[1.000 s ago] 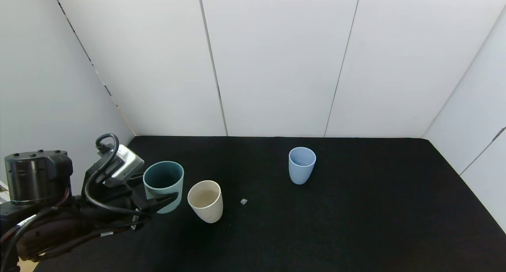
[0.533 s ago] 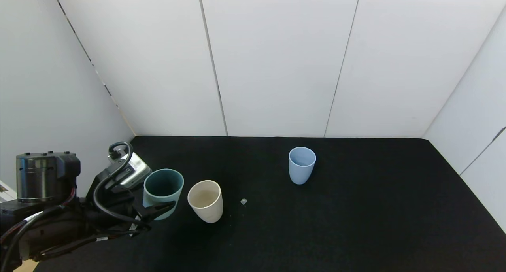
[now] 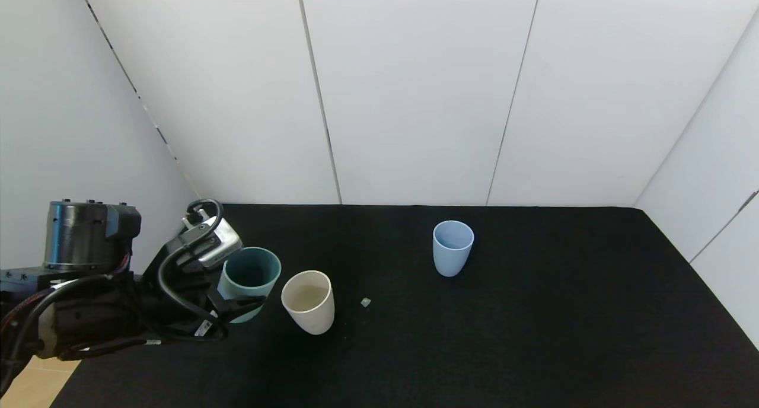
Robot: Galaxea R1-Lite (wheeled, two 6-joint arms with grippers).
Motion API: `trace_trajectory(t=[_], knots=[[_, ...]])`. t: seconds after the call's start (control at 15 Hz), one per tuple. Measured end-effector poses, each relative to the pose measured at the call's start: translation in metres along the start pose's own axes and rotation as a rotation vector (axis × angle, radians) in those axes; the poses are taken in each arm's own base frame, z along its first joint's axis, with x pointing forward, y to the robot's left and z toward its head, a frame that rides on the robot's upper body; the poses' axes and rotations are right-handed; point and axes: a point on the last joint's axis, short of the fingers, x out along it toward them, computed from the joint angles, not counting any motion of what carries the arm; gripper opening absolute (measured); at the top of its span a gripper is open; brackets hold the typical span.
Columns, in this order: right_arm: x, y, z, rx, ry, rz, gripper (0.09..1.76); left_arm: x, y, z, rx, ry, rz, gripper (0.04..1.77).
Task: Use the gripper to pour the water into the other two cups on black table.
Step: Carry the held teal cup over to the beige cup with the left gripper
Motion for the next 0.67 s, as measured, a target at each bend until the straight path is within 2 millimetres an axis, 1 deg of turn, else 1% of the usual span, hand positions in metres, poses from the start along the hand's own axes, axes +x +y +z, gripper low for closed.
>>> trace_trajectory(t=[0.33, 0.67], knots=[[0.0, 0.0, 0.0, 0.0, 0.0, 0.0, 1.71, 0.011, -0.005, 0.011, 0.083, 0.039, 0.023, 1.12], [0.0, 0.0, 0.0, 0.0, 0.0, 0.0, 1.71, 0.019, -0.007, 0.014, 0.147, 0.101, 0.022, 1.12]])
